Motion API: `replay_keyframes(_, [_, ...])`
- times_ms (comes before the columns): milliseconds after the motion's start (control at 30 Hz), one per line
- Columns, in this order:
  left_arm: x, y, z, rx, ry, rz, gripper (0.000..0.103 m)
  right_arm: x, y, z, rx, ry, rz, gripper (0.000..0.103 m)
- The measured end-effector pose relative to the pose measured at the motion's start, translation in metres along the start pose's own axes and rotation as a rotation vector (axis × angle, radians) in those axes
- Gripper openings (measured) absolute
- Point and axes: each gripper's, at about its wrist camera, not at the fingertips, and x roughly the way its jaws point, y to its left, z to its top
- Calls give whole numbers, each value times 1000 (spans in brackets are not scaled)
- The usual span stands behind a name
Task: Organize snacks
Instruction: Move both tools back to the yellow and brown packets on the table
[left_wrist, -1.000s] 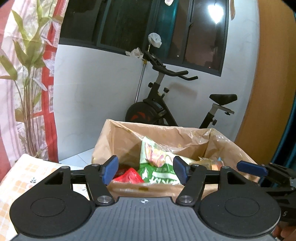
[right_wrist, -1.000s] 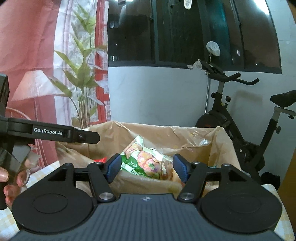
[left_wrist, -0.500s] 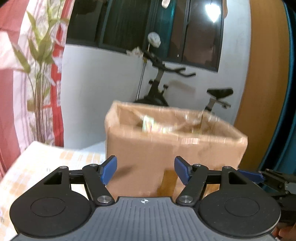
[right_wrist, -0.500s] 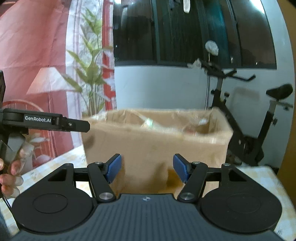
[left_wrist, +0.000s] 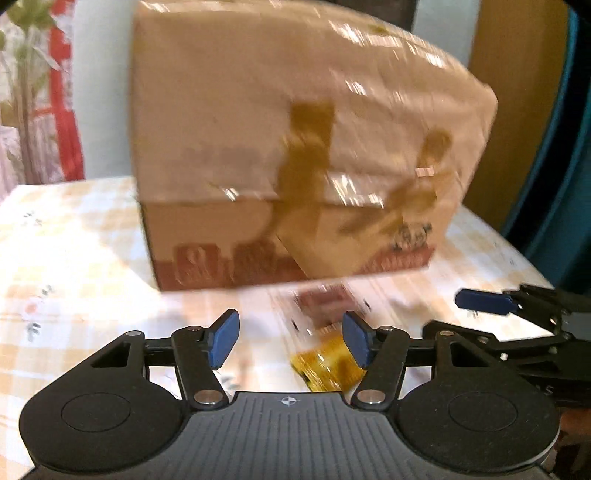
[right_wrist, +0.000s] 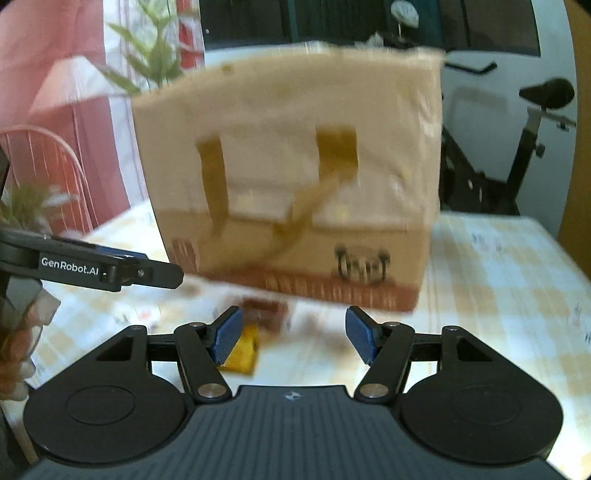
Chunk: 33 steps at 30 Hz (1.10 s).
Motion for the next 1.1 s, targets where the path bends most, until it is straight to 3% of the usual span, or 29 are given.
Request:
replay_keyframes(167, [13,-7,-7,69,69,-47,64,9,-7,-17,17,32,-20,65])
replay_keyframes(433, [34,-17,-2,119,108,-101,64,12,-13,-24,46,48,-20,65])
replay_keyframes(833, [32,-9,-8,59,141,-206,64,15,-18,-24,82,46,-9,65])
replay_keyframes(1100, [36,-24,-9,122,122,-146,63,18,-20,-25,98,61,-9,65])
